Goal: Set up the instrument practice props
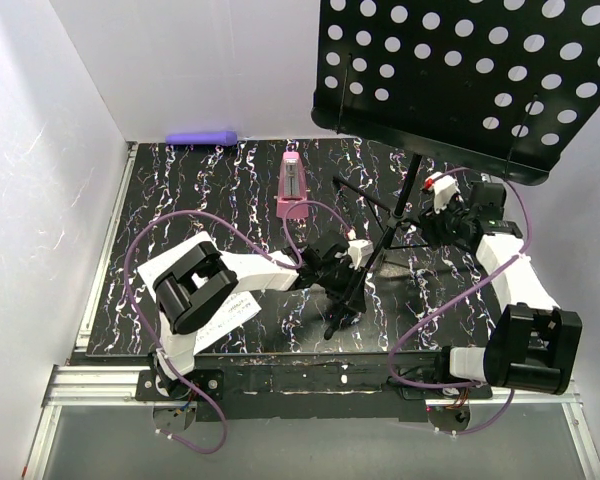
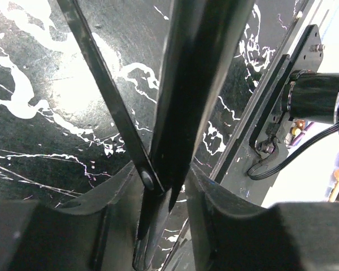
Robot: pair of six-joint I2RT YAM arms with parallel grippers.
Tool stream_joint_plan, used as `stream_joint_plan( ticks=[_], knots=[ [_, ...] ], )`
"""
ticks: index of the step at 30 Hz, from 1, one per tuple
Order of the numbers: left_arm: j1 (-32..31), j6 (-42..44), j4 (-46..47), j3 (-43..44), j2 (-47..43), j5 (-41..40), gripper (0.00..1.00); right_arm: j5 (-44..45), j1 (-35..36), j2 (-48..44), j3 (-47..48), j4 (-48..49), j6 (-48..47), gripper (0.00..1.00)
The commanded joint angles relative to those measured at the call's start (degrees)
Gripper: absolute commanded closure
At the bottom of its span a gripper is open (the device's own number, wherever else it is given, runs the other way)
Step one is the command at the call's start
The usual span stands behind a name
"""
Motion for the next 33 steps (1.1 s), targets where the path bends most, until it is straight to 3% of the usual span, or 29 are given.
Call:
stream_joint_plan(
  ticks=[1, 5, 14, 16, 20, 25, 29, 33],
  knots=[
    [-0.72, -1.06, 1.23, 1.1, -4.08, -1.09, 0.6, -6.54, -2.34, -5.69, 0.69, 0.02, -0.09, 0.32],
    [-0.64, -0.44, 0.26, 0.22, -8.56, -3.2, 0.43, -9.97, -4.09, -10.0, -1.33, -2.71, 0.35, 0.27],
    [0.06, 4.57, -2.47, -4.42, -23.31, -11.19, 0.03, -17.27, -7.18, -22.03, -7.22, -5.62, 4.3, 0.26],
    [1.55, 2.3, 1.29, -8.81, -27.79, -9.9, 0.02, -18.24, -7.26, -25.81, -10.46, -1.17, 10.68, 0.24],
    [8.75, -5.17, 16.06, -20.41, -35.89, 2.22, 0.02, -16.92, -7.26, -30.58, -15.93, 11.95, 32.47, 0.2],
    [10.17, -4.13, 12.48, -23.68, -38.54, 1.72, 0.02, -24.83, -7.26, -28.2, -16.88, 18.53, 48.66, 0.22],
    [10.09, -5.88, 11.25, -24.65, -36.35, 2.77, 0.02, -26.33, -6.83, -26.63, -19.0, 24.87, 54.23, 0.25],
    [10.17, -7.29, 12.12, -26.58, -36.43, 2.6, 0.02, -21.68, -3.67, -25.48, -18.39, 25.06, 50.81, 0.28]
  ],
)
